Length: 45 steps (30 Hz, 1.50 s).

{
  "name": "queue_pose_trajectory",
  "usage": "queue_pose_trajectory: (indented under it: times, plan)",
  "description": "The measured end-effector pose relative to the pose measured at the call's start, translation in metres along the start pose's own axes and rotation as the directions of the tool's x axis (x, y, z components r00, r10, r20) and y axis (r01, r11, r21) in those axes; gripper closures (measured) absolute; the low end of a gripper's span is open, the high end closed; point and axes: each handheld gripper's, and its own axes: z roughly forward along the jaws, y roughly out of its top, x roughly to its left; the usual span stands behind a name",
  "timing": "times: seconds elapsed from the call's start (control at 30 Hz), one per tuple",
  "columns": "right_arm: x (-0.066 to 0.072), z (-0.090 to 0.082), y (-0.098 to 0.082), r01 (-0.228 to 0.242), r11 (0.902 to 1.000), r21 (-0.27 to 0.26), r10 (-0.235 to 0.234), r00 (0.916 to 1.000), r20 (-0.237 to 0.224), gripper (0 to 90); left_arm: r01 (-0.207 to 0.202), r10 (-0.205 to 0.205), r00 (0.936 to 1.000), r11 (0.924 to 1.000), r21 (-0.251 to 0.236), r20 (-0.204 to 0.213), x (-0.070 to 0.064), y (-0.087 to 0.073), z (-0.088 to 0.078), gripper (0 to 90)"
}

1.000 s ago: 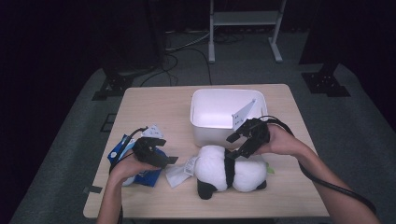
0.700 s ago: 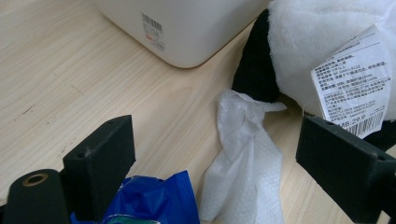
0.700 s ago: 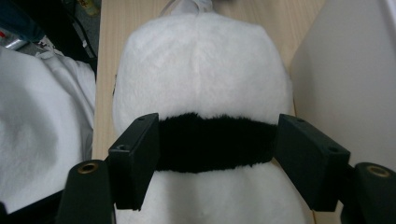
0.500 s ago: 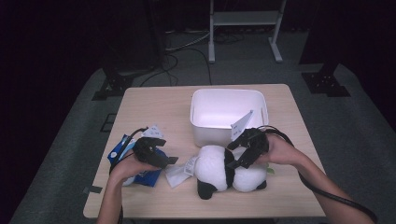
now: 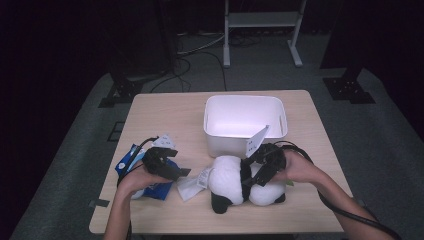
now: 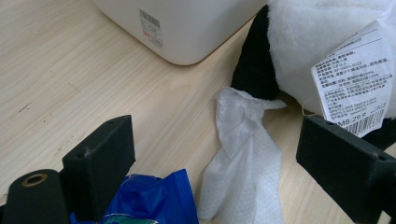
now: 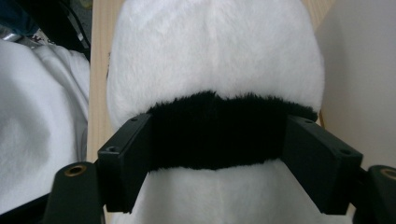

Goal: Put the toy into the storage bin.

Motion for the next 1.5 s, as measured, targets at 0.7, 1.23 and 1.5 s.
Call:
queue_pose_trajectory:
  times: [0.7,1.23,1.5]
  plan:
    - [0.006,0.019,0.000,0.017,0.9977,0.065,-0.020,0.9988,0.045,9.7,0.003,-0.003,1.0000,1.0000,0.001,0.003,0.000,0.000,0.001,10.3]
    - [-0.001,0.037,0.005,0.024,0.9918,0.126,-0.025,0.9996,0.012,9.3,0.006,-0.006,1.0000,1.0000,0.001,0.006,0.000,0.000,0.001,10.4]
    - [-0.004,0.042,0.009,0.034,0.9845,0.172,-0.034,0.9994,-0.003,14.9,0.006,-0.006,1.0000,1.0000,-0.007,0.004,0.000,0.000,-0.001,10.3]
